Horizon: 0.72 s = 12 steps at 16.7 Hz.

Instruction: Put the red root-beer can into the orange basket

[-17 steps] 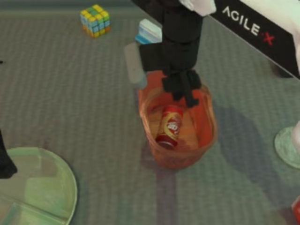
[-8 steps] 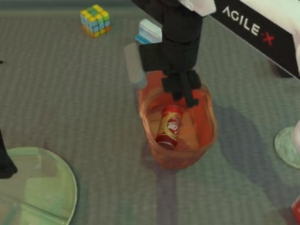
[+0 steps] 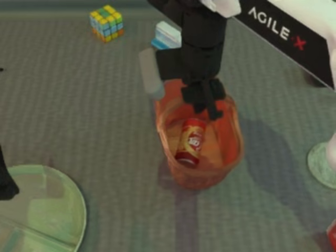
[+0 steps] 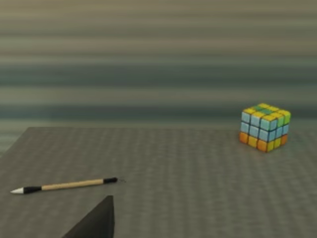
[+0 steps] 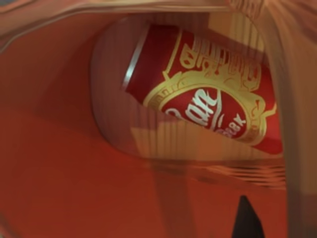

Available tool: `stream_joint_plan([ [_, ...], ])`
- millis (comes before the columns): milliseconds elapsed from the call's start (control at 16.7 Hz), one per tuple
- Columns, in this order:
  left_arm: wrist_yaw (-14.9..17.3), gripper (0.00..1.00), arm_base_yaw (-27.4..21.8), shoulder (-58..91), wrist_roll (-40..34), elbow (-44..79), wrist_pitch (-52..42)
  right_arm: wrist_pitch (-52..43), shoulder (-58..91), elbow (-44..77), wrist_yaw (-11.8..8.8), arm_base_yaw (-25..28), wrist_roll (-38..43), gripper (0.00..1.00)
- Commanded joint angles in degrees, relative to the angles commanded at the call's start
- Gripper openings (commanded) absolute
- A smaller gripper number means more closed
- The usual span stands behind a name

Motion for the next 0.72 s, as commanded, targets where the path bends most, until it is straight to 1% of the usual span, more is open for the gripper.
stream_joint_plan([
  [180, 0.0, 1.00, 0.0, 0.0, 0.0, 0.0, 0.0, -4.6, 2.1, 5.9, 0.0, -0.4, -0.4, 0.00],
  [480, 0.0, 1.00, 0.0, 0.0, 0.0, 0.0, 0.0, -15.0, 6.3, 22.4, 0.1, -1.1, -1.6, 0.00],
  [600, 0.0, 1.00, 0.0, 0.0, 0.0, 0.0, 0.0, -17.8, 7.3, 25.8, 0.1, -1.4, -1.8, 0.00],
  [720, 0.0, 1.00, 0.0, 0.0, 0.0, 0.0, 0.0, -18.8, 7.6, 26.8, 0.1, -1.5, -1.9, 0.00],
])
